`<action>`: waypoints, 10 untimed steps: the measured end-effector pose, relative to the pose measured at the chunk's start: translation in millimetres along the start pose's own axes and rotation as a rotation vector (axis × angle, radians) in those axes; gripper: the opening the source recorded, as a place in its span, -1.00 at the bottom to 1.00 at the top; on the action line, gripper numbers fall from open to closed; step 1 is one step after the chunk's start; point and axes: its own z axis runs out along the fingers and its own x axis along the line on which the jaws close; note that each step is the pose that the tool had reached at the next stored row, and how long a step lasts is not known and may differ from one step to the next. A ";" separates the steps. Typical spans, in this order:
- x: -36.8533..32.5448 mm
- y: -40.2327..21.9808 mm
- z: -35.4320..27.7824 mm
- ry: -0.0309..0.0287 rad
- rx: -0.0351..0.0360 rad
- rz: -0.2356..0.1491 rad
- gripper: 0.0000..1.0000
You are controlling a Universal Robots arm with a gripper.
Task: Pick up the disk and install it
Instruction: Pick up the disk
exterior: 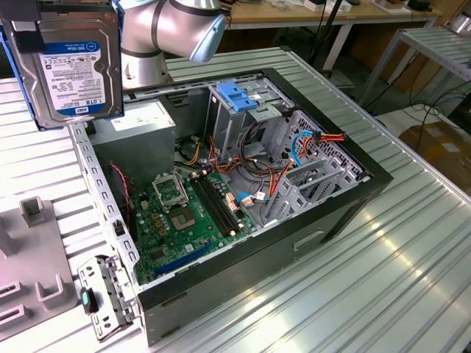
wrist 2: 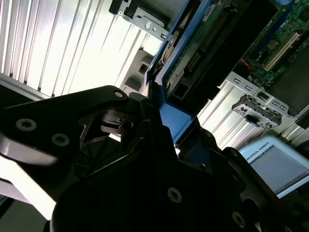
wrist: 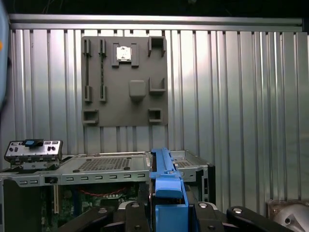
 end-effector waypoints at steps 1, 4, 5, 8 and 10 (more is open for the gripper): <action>-0.1 -1.9 0.0 0.0000 0.0000 0.000 -0.25; -0.2 -7.6 0.0 0.0000 0.0000 0.000 -0.25; -0.3 -9.4 0.0 -0.0001 0.0000 0.000 -0.25; -0.4 -14.1 0.1 0.0000 0.0000 0.000 -0.25; -0.6 -17.8 0.1 0.0000 0.0000 0.000 -0.25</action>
